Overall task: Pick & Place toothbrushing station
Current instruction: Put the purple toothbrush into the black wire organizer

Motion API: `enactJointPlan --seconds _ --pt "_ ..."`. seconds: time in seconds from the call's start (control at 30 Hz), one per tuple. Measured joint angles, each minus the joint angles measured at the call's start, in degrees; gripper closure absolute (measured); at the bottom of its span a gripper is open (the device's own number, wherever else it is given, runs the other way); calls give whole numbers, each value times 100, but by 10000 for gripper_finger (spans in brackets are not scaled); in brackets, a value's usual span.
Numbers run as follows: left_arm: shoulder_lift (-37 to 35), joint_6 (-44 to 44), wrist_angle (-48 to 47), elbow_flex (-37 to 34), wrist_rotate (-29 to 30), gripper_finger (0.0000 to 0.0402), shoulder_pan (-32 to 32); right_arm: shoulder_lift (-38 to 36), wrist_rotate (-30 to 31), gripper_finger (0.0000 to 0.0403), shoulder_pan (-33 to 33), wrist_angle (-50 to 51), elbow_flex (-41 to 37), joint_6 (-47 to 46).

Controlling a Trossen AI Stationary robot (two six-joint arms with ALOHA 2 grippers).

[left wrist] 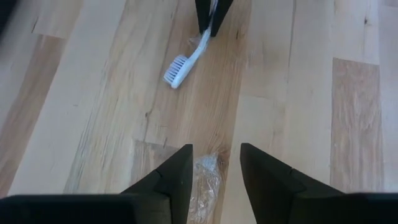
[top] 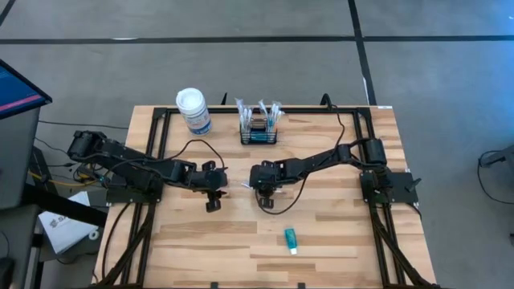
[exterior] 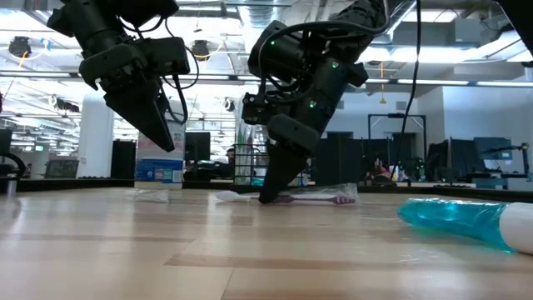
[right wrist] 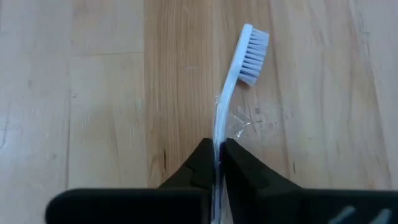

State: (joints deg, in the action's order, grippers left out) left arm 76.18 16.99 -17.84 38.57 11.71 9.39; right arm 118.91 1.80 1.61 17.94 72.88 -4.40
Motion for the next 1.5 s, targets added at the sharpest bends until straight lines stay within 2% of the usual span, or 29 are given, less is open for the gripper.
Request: enactJointPlan --seconds 0.57,0.83,1.1,1.3,1.5 --pt "0 -1 94 0 1 275 0 -147 -10 400 -249 177 515 189" --pt "0 -4 177 0 1 275 0 -851 159 400 -536 294 514 417" --pt "0 -17 187 -4 30 275 0 -1757 720 402 -710 598 479 526" --pt "0 -53 288 -9 152 275 0 -2668 876 402 -811 260 -95 577" --pt "0 -66 589 -11 578 275 -11 -3586 884 402 -965 -1324 -1283 526"
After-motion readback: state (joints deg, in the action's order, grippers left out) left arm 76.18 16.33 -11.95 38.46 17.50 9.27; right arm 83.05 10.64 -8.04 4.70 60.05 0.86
